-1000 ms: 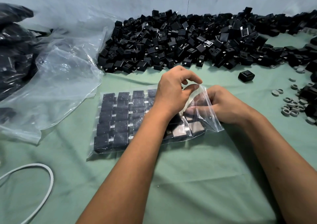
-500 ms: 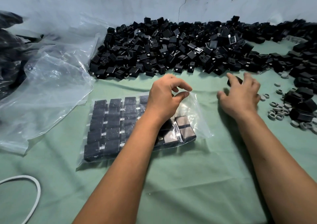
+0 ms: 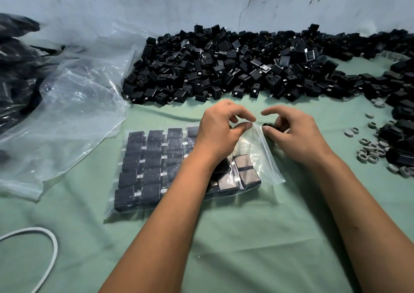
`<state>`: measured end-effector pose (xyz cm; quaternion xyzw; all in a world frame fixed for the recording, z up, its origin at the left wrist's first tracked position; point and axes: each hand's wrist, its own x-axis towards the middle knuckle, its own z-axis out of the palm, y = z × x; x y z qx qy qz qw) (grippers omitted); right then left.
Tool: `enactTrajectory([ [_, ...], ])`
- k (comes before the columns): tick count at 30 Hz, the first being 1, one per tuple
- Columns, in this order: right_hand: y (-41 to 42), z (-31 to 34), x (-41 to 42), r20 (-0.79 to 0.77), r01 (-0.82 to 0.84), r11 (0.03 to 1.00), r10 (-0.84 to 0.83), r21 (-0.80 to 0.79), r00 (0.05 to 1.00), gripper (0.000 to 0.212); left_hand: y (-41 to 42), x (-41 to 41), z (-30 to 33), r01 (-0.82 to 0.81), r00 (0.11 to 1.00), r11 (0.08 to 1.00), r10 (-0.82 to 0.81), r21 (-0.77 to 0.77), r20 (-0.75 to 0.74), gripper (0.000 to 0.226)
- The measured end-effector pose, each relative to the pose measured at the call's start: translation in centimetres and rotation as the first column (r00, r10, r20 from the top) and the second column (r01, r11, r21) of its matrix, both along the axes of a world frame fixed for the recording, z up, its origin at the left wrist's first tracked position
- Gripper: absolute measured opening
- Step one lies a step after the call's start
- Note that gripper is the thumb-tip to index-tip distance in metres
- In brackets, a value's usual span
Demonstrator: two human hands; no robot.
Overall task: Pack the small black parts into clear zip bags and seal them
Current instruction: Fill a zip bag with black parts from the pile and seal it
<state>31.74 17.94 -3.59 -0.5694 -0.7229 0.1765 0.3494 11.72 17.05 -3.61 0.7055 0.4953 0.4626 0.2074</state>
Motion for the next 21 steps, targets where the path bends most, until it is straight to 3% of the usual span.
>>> enactTrajectory([
  [3, -0.4, 0.6, -0.5, -0.354, -0.104, 0.987, 0.054, -0.124, 0.934, 0.014, 0.1, 0.0, 0.0, -0.004, 1.000, 1.000, 0.004, 0.004, -0.008, 0.016],
  [7, -0.8, 1.2, -0.1, -0.685, -0.411, 0.871, 0.128, -0.268, 0.717, 0.008, 0.0, 0.1, 0.1, -0.004, 1.000, 1.000, 0.004, 0.012, -0.016, 0.016],
  [12, -1.1, 0.4, 0.3, -0.590, -0.524, 0.780, 0.255, -0.343, 0.766, 0.036, 0.2, 0.1, 0.0, -0.006, 1.000, 0.999, 0.006, 0.031, 0.010, 0.017],
  [17, -1.3, -0.1, -1.6, -0.650, -0.482, 0.855, 0.257, -0.193, 0.715, 0.017, 0.2, 0.0, 0.1, -0.017, 0.999, 0.999, 0.015, 0.038, 0.051, 0.019],
  [21, -1.1, -0.8, -2.5, -0.556, -0.365, 0.917, 0.222, -0.160, 0.801, 0.008, 0.3, 0.0, 0.1, -0.016, 0.999, 1.000, 0.015, 0.017, 0.050, 0.021],
])
